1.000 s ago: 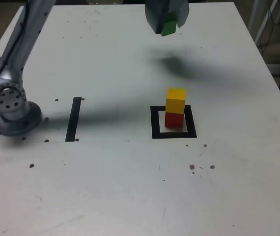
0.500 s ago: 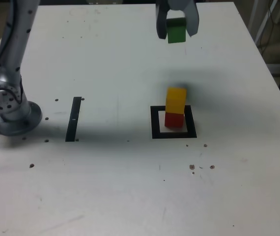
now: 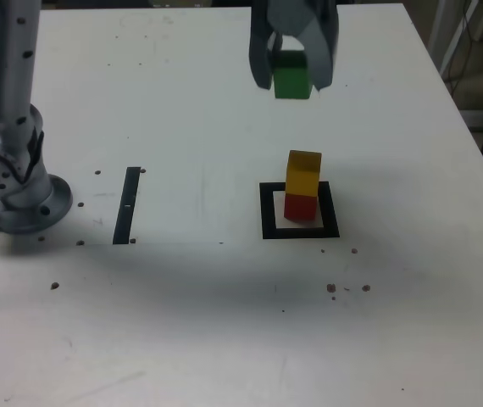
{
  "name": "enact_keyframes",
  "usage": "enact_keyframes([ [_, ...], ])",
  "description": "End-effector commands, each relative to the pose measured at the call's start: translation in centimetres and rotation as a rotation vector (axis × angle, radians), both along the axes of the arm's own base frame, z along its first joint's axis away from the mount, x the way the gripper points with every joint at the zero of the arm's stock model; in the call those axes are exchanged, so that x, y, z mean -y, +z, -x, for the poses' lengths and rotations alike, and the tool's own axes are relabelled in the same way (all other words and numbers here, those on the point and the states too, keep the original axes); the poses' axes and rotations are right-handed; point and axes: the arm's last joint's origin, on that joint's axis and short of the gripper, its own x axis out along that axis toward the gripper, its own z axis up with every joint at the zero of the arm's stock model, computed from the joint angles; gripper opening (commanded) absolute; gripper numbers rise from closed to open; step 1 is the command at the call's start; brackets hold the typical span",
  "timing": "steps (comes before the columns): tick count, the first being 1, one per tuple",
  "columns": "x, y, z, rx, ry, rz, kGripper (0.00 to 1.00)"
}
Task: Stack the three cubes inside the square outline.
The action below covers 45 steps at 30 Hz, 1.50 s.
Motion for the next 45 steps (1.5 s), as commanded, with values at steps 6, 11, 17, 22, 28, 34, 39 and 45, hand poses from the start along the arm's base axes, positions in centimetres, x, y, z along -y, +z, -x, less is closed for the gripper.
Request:
enact_keyframes([
  [6,2.1,-1.4,-0.1,-0.039,-0.022,-0.002,0.20],
  [11,3.9,-0.4,0.0,0.008,-0.048,-0.010,0.20],
  [17,3.7,-1.9,0.6,-0.003,-0.015,0.008,0.20],
  [22,3.0,-3.1,0.7,-0.019,0.014,0.013,0.20],
  [28,3.0,-5.2,-0.6,-0.055,0.035,0.011,0.20],
  [34,4.2,-5.8,-1.6,-0.052,0.028,-0.016,0.21],
  [39,5.0,-5.3,-1.8,-0.032,0.008,-0.015,0.23],
  [45,5.1,-5.3,-2.0,-0.037,0.001,-0.016,0.23],
])
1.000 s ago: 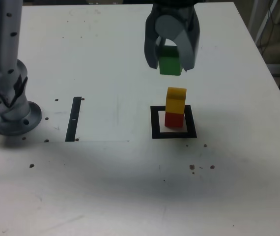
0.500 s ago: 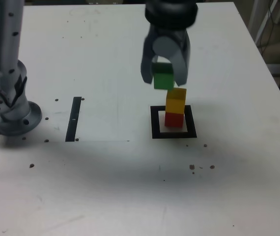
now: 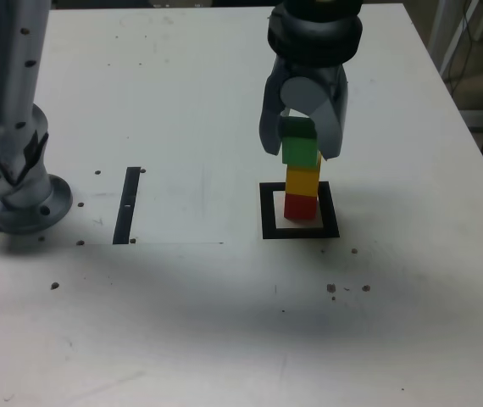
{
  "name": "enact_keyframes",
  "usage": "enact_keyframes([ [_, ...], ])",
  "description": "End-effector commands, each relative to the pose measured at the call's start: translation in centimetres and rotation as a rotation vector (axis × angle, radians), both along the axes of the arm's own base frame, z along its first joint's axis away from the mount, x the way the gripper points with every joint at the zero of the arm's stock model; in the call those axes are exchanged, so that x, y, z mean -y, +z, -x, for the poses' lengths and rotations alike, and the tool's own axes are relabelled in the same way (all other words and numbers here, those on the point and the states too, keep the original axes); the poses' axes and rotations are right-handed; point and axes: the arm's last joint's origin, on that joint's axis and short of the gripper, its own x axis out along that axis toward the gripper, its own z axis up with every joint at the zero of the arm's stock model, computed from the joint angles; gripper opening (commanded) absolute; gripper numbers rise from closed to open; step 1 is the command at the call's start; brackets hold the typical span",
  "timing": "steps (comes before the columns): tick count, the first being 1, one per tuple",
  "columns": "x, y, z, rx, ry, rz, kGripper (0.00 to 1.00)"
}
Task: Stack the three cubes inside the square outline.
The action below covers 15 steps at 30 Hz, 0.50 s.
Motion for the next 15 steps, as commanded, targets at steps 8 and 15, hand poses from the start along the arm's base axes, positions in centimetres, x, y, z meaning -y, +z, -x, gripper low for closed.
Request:
enact_keyframes([
  [8,-0.7,-1.2,-0.8,-0.030,0.007,0.000,0.33],
  [15,-0.8,-1.3,-0.9,-0.026,0.005,-0.004,0.46],
])
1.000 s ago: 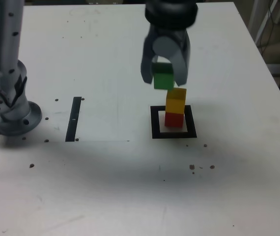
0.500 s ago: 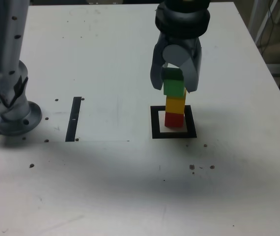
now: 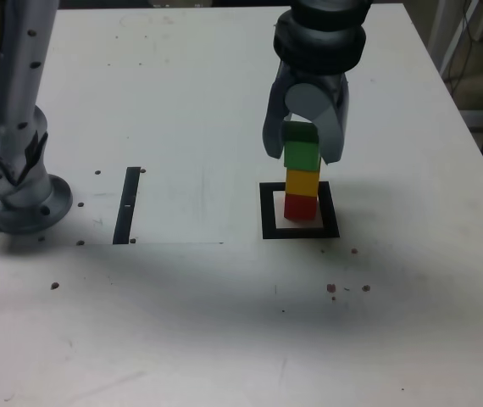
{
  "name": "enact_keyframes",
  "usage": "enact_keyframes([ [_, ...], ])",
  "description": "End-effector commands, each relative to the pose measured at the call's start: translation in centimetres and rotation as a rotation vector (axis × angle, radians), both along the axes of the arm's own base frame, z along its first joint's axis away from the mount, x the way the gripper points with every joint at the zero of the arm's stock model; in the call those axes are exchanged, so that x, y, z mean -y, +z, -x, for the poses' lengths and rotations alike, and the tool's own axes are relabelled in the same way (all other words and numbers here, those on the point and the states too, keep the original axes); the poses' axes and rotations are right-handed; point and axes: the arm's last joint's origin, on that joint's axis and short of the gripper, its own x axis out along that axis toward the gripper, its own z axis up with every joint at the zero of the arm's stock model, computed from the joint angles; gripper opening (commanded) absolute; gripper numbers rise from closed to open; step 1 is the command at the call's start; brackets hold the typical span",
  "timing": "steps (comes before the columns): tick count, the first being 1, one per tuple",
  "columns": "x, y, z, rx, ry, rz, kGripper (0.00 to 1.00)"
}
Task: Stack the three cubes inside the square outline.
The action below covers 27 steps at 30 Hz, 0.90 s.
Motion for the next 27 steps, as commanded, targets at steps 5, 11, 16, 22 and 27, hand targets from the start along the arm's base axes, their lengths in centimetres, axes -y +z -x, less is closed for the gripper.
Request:
enact_keyframes([
  [5,-0.1,-0.3,-0.1,-0.007,-0.001,-0.005,0.52],
  [11,-0.2,-0.5,0.0,-0.019,0.004,0.001,0.66],
  [16,-0.3,-0.5,0.2,-0.024,0.007,0.006,0.83],
  [22,-0.4,-0.1,0.4,-0.013,0.007,0.007,0.97],
  [27,-0.4,1.0,1.1,0.009,0.007,0.011,0.99],
])
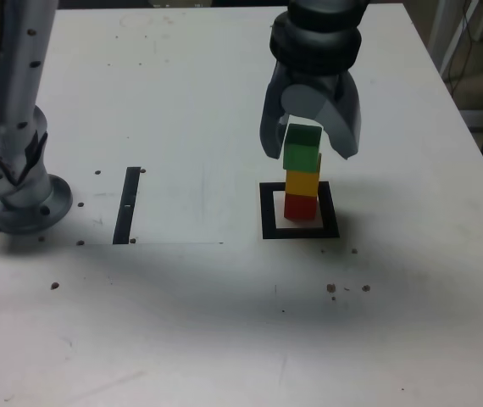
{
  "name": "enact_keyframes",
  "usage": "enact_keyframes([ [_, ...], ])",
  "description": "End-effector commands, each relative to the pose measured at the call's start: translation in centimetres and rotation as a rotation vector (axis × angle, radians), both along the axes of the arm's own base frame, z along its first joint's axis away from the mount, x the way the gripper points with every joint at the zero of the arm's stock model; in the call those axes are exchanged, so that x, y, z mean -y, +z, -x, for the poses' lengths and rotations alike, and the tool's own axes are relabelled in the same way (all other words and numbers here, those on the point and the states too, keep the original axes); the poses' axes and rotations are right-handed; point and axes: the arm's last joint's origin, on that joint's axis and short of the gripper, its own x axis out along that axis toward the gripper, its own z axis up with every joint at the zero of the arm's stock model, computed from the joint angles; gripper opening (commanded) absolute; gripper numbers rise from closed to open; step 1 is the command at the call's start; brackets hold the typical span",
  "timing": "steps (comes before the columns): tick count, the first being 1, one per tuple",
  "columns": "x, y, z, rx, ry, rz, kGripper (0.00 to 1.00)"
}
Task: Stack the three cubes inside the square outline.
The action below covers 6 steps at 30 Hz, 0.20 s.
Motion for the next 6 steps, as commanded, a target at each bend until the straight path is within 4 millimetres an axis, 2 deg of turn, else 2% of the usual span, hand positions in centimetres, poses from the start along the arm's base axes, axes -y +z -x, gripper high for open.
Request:
enact_keyframes([
  [1,-0.1,1.1,0.8,0.020,0.001,0.004,0.99],
  [6,-0.2,2.6,2.6,0.028,0.001,0.012,0.99],
])
